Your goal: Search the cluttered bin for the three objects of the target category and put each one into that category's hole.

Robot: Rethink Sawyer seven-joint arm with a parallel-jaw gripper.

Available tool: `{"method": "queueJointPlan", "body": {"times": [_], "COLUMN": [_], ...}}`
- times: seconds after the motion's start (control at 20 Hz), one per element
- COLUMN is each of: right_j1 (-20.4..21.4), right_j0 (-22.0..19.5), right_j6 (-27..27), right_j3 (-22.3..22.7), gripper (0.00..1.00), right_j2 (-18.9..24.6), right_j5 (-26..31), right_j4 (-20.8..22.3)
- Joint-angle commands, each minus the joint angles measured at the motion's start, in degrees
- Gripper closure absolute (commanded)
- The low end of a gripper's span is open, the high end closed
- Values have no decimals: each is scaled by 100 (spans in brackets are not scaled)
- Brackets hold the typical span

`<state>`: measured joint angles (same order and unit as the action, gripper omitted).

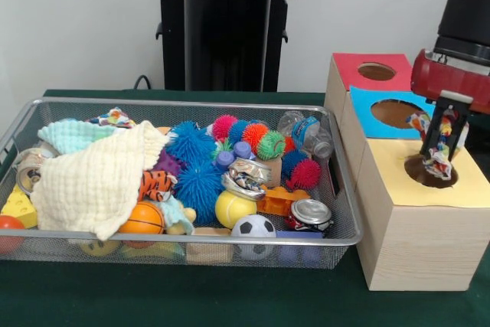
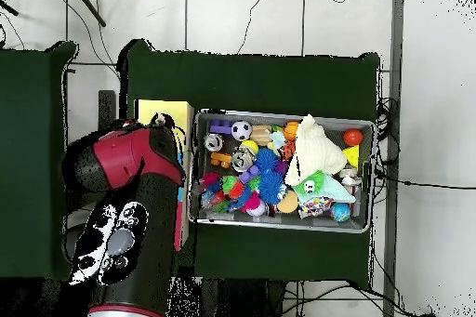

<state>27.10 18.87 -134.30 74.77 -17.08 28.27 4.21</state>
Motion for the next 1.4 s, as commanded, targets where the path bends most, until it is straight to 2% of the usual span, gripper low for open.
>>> {"method": "queueJointPlan", "body": {"times": [0.05,0.45,1.4], "right_j1": [-337,-429,-658], "right_j0": [-30,31,328], "right_j6": [-1043,-1095,-1226], "right_j3": [-53,-27,-230], "gripper": [100,100,100], "right_j2": [2,-78,-405], "right_j5": [303,89,205], "right_j4": [-228,-322,-727]}}
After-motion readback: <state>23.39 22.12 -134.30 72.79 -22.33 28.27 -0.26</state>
